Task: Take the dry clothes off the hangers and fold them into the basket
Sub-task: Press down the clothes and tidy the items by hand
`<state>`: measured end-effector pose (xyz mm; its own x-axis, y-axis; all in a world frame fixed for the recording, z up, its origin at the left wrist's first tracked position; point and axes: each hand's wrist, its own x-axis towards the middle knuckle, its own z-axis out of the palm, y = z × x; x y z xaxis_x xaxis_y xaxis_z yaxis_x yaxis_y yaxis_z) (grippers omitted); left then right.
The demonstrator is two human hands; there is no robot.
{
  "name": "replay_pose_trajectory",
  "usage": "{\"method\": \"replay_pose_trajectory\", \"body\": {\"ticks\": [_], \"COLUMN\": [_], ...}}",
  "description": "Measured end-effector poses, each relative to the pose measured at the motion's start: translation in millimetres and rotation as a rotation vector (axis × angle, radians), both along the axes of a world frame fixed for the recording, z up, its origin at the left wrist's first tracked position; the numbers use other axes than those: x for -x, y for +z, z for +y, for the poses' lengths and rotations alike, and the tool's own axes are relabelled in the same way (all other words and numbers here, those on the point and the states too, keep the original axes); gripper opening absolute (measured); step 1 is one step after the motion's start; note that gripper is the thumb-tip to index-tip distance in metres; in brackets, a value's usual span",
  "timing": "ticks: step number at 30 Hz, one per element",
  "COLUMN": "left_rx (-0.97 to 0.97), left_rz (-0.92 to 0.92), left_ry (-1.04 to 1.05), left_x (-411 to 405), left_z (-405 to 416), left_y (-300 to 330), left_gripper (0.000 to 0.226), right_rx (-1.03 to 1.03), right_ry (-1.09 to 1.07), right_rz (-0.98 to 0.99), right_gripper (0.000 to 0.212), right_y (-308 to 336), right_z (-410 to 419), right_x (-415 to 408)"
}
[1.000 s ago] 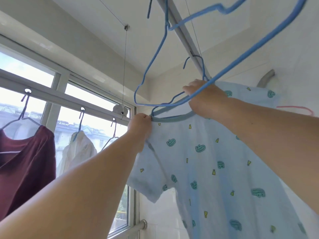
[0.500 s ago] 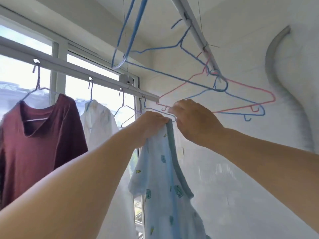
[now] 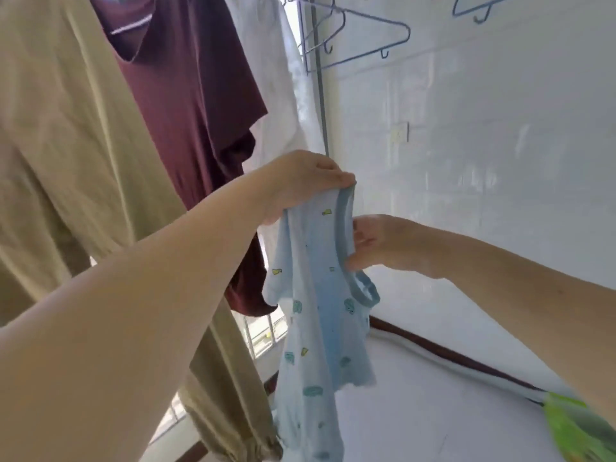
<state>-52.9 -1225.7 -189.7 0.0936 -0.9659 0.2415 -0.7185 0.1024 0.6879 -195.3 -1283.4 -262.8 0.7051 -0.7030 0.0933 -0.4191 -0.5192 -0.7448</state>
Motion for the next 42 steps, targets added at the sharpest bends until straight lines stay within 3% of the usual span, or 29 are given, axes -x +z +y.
{"method": "replay_pose_trajectory", "body": {"ticks": [4, 7, 9, 15, 27, 32, 34, 39, 42], "left_rx": [-0.023, -0.027, -0.036, -0.050, -0.124, -0.196, -0.217, -0.228, -0.223], "left_rz": [0.103, 0.176, 0.218, 0.307, 0.362, 0.412, 0.410, 0.472, 0.533], "left_ry": [0.044, 0.069, 0.081, 0.157, 0.279, 0.315, 0.358, 0.412, 0.462], "left_x": [-24.6, -45.2, -58.6, -95.5, -137.4, -154.8, -162.8, -176.6, -179.0], "left_z": [31.7, 52.5, 67.0, 106.8, 162.4, 191.6, 202.3, 229.8, 242.1], "left_y": [-25.7, -42.9, -52.9, -81.3, -147.9, -170.9, -178.3, -197.6, -213.2], "left_gripper": [0.025, 0.019, 0.018, 0.018, 0.012, 0.008, 0.011, 0.012, 0.012], "right_rx": [-0.127, -0.016, 0.017, -0.175, -0.271, -0.293, -0.272, -0.354, -0.354], "right_ry": [0.098, 0.083, 0.063, 0.021, -0.052, -0.068, -0.033, 0.075, -0.008], "right_rz": [0.114, 0.247, 0.280, 0.075, -0.131, -0.248, -0.215, 0.089, 0.081], "right_gripper": [0.039, 0.050, 0.044, 0.006, 0.028, 0.014, 0.022, 0.062, 0.074], "right_y": [-52.2, -84.2, -97.4, -114.5, -136.0, -138.5, -137.6, -141.7, -156.7], "right_z": [19.7, 30.7, 35.3, 47.9, 74.3, 88.7, 94.0, 108.6, 113.4], "right_x": [-13.6, -18.1, -18.0, -16.4, -38.0, -49.9, -54.2, -65.8, -80.3]}}
